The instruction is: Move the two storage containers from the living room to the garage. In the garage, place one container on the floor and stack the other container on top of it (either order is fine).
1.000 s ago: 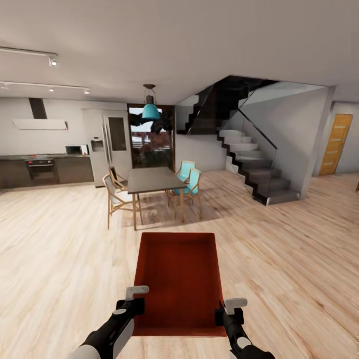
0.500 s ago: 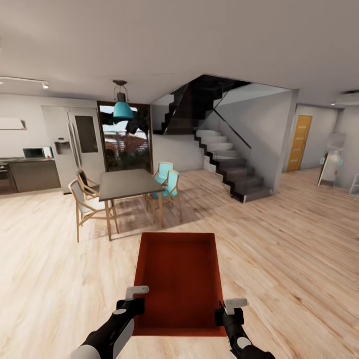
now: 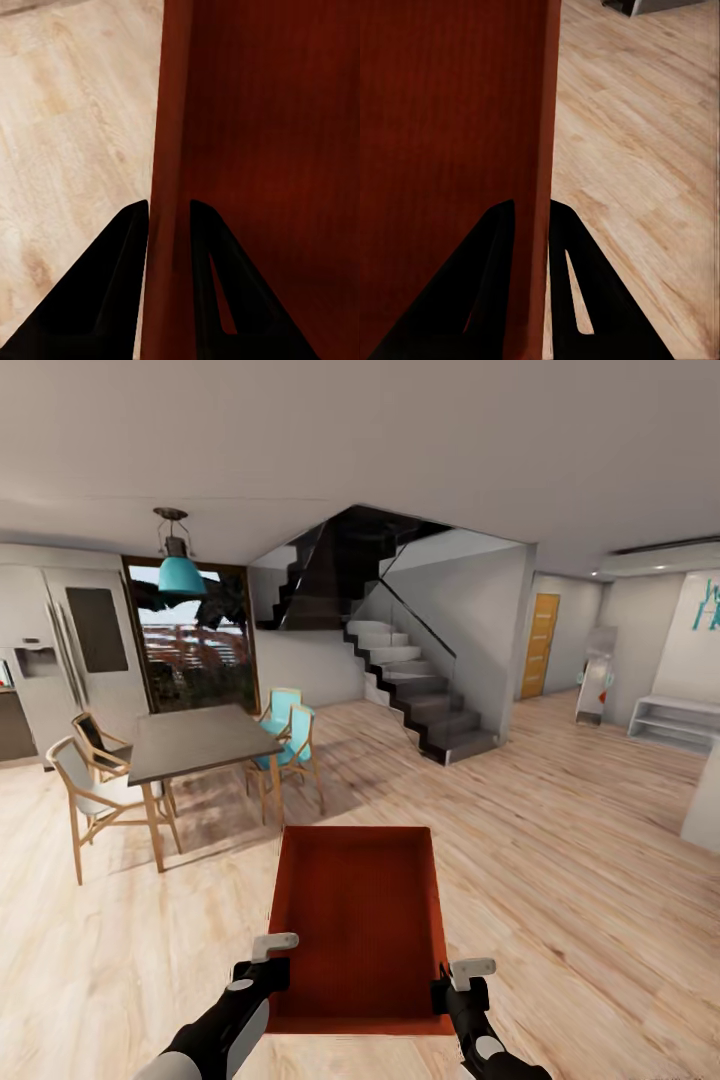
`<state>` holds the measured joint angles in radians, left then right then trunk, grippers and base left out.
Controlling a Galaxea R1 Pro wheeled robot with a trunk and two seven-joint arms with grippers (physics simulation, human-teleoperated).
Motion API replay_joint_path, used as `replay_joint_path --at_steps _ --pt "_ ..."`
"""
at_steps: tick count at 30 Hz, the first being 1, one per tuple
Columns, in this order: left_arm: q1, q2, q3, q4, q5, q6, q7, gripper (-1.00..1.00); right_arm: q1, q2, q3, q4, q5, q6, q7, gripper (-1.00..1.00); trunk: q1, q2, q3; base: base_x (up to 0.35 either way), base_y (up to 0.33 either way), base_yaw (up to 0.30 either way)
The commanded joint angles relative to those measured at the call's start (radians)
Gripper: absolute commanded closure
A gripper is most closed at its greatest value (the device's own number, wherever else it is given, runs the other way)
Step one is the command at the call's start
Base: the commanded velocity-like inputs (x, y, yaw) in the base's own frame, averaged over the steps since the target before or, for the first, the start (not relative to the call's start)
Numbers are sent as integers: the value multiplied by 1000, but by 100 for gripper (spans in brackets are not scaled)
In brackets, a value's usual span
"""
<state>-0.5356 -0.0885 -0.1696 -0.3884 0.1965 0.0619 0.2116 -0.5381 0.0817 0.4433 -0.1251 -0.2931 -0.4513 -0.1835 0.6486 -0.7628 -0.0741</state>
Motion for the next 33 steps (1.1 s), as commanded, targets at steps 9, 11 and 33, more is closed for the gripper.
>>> replay_joint_path --at_steps 9,11,33 --pt "0 3 -10 2 11 7 17 100 -2 -2 -8 -1 -12 -53 -42 100 1 -1 -2 321 0 -287" --pt "0 3 -10 2 11 7 17 100 -2 -2 -8 -1 -12 -53 -42 100 1 -1 -2 321 0 -287" --pt "0 3 -10 2 11 7 17 100 -2 -2 -8 -1 -12 -53 -42 100 1 -1 -2 321 0 -287"
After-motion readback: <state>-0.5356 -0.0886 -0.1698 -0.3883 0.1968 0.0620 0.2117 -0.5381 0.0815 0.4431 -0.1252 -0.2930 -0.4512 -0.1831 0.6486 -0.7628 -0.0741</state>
